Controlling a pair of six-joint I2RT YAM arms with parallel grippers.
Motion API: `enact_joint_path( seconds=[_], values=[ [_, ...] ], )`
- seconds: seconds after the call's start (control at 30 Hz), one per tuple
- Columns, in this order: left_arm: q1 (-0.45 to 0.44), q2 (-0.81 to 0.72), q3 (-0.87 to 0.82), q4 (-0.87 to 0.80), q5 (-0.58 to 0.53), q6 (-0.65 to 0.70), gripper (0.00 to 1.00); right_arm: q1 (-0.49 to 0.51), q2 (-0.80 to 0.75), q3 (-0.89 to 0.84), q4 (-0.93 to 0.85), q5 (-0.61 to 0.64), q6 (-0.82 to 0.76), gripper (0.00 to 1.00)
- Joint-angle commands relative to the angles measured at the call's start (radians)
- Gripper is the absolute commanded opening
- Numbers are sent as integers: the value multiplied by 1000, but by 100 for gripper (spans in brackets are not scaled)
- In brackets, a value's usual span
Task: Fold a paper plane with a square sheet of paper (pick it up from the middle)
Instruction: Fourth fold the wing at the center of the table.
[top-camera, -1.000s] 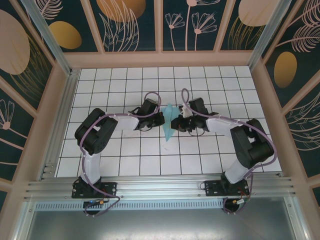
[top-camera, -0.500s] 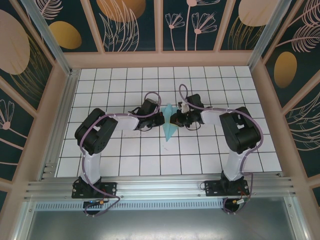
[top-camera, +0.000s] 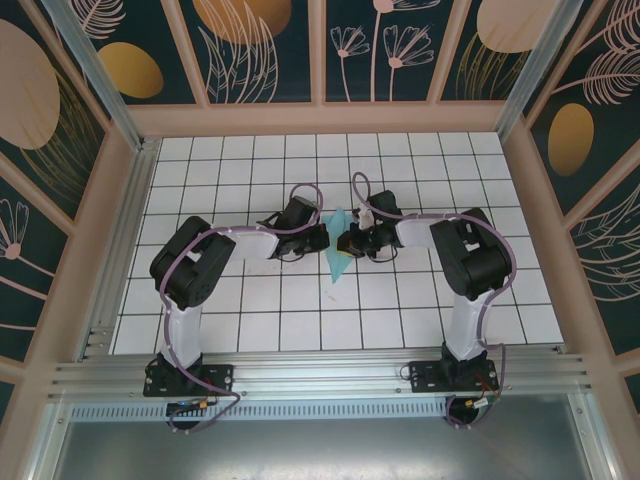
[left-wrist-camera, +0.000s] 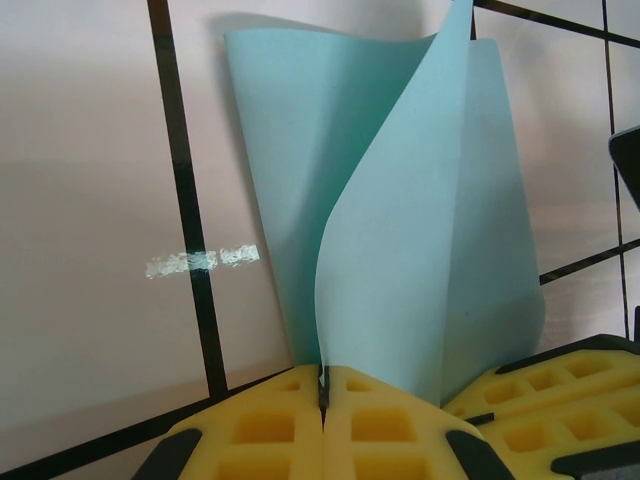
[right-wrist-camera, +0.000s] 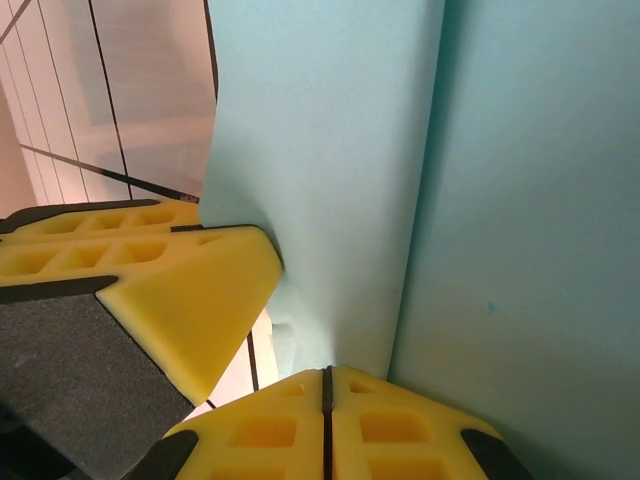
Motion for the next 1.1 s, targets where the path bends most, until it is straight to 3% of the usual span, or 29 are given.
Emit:
enact_joint_path(
  seconds=[0.0,0.1,0.3,0.6,0.87,1.07],
  values=[
    [8,17,33,-76,-42,25,13,-1,21,0,-25,28,0,10],
    [9,-33,52,-96,-72,26,28,0,26,-8,-26,36,16,10],
    [17,-171,19,-80,-132,-26,34,3,28,-11,-50,66,31,10],
    [16,-241,-196,196,86,-109,14,7,8,-14,-67,104,71,7],
    [14,-156,-249,361,174,-180,12,5,2,-31,-45,97,77,7],
    [13,-78,-187,351,126,-178,8,-1,-3,-50,-27,91,71,7]
  ],
)
